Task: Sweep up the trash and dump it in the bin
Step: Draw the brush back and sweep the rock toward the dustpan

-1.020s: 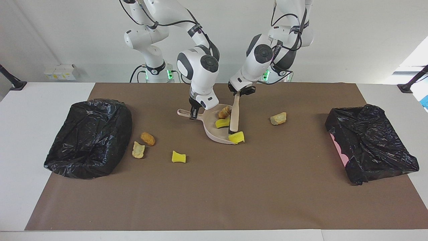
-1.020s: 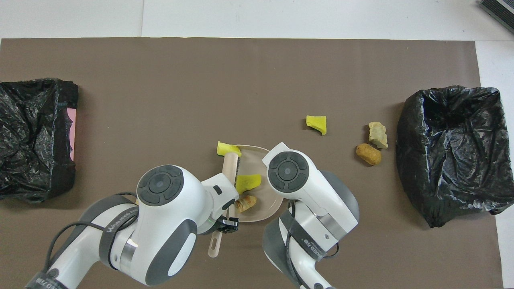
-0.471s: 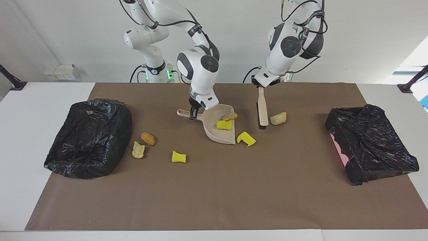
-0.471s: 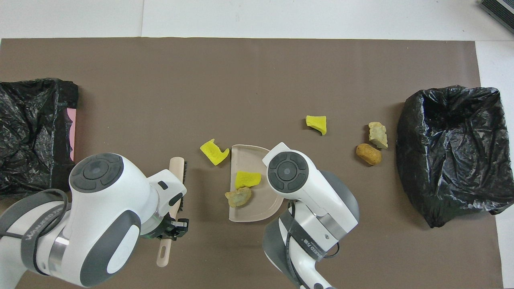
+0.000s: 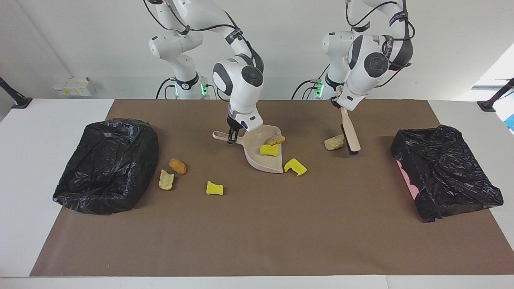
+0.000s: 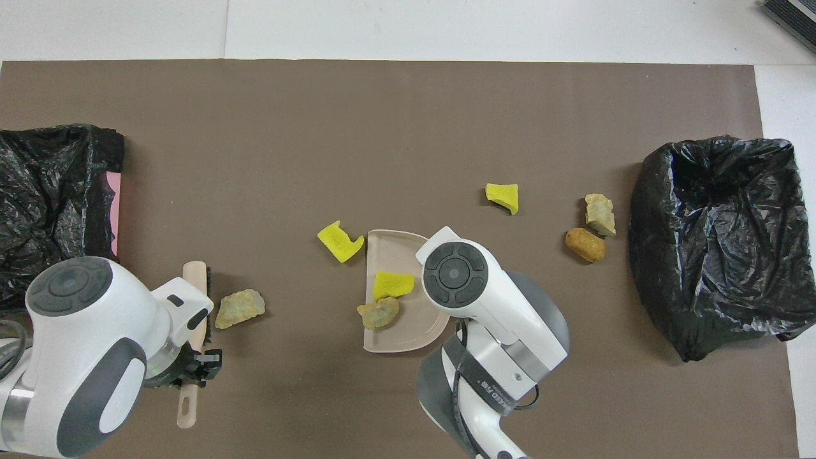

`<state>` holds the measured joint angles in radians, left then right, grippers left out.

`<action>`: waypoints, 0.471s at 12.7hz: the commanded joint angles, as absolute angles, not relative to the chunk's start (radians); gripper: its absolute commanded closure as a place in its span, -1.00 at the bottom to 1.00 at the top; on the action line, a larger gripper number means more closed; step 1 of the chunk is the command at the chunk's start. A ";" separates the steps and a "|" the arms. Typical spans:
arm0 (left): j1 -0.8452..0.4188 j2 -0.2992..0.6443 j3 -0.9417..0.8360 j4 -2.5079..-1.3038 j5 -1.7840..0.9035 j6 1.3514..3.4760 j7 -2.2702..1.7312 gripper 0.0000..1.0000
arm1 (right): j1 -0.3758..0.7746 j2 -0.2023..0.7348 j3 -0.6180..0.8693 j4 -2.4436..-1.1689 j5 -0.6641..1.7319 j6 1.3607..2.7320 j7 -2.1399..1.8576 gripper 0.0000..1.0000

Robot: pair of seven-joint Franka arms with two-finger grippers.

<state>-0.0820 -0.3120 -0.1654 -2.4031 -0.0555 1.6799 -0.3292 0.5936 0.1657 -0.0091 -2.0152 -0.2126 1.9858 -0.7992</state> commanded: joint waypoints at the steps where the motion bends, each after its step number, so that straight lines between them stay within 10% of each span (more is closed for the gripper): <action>1: -0.075 -0.385 -0.144 -2.471 -0.034 1.724 -0.398 1.00 | 0.592 0.164 -0.003 -2.019 -0.244 1.986 -0.770 1.00; 6: -0.150 -0.359 -0.160 -2.562 -0.038 1.851 -0.690 1.00 | 0.600 0.166 -0.003 -2.022 -0.244 1.988 -0.765 1.00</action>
<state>-0.1093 -0.3467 -0.1618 -2.5185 -0.0520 1.7833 -0.5979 0.5962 0.1657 -0.0091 -2.0153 -0.2175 1.9858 -0.7984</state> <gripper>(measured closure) 0.727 0.692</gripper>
